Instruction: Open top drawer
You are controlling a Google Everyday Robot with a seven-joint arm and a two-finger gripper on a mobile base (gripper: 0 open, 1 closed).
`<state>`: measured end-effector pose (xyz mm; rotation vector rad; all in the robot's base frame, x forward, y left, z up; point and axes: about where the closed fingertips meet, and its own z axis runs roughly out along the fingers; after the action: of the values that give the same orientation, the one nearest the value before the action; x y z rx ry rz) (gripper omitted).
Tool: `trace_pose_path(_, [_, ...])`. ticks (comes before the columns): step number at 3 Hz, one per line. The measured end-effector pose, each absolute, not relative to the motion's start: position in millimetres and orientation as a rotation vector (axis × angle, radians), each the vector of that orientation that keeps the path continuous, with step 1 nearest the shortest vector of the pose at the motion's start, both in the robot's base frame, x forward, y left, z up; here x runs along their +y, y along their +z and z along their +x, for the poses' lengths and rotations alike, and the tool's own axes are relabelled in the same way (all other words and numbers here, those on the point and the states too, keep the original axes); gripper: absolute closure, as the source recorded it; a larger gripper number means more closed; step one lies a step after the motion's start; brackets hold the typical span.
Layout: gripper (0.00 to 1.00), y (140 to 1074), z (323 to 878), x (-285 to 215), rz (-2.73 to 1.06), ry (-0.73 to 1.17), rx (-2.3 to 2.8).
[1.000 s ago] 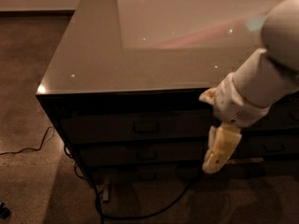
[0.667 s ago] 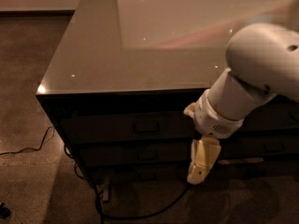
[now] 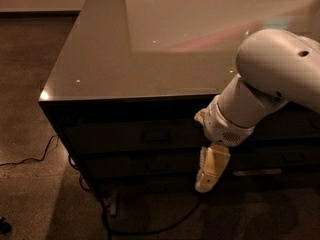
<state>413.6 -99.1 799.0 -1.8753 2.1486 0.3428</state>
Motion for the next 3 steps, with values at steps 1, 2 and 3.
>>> trace_pose_path(1, [0.00,774,434,-78,-1.874,0.350,2.121])
trace_pose_path(2, [0.00,732,478,-43,-1.871,0.329,2.087])
trace_pose_path(3, [0.00,732,478,-43,-1.871,0.329,2.087])
